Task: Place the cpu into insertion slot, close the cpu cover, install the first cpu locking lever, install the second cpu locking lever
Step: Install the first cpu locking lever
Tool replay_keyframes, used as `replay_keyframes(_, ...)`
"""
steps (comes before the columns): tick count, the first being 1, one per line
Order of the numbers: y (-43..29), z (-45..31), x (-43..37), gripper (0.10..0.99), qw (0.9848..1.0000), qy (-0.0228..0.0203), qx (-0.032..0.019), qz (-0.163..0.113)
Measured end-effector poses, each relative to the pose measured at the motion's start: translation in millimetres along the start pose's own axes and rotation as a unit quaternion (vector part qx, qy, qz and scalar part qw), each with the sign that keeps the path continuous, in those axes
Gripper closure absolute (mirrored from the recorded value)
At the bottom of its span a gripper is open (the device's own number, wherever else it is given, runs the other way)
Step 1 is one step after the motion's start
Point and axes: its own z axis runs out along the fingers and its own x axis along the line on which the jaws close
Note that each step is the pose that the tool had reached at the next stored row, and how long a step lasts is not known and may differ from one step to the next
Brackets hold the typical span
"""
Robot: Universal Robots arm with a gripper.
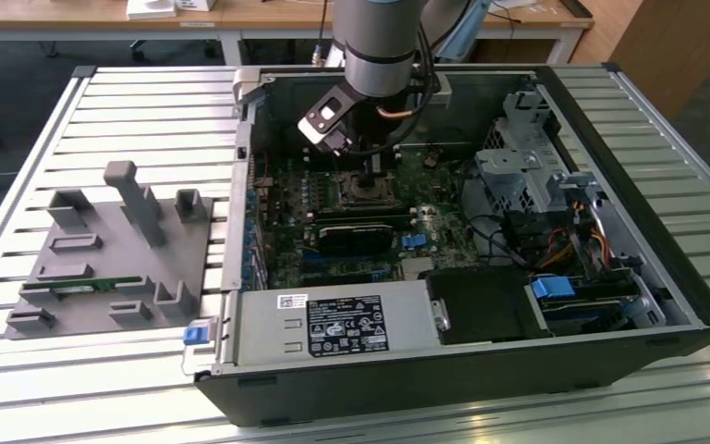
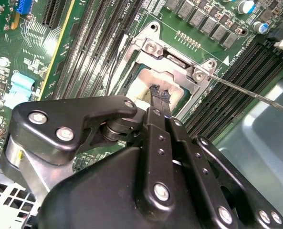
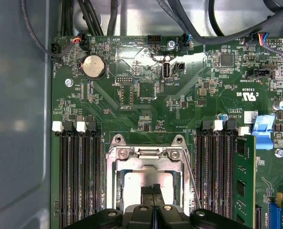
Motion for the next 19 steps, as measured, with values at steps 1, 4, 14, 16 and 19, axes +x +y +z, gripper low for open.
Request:
replay_keyframes(1,0.0,-0.4,0.0,0.98,1.0,-0.0001,0.0,0.0)
replay_keyframes(4,0.0,-1.6,0.0,0.98,1.0,-0.0001,0.0,0.0)
replay_keyframes(14,0.1,-2.7,0.0,0.98,1.0,0.0,0.0,0.0)
replay_keyframes(16,0.0,-3.3,0.0,0.98,1.0,-0.0002,0.0001,0.0)
replay_keyframes(19,0.1,-4.3,0.1,0.98,1.0,0.0,0.0,0.0)
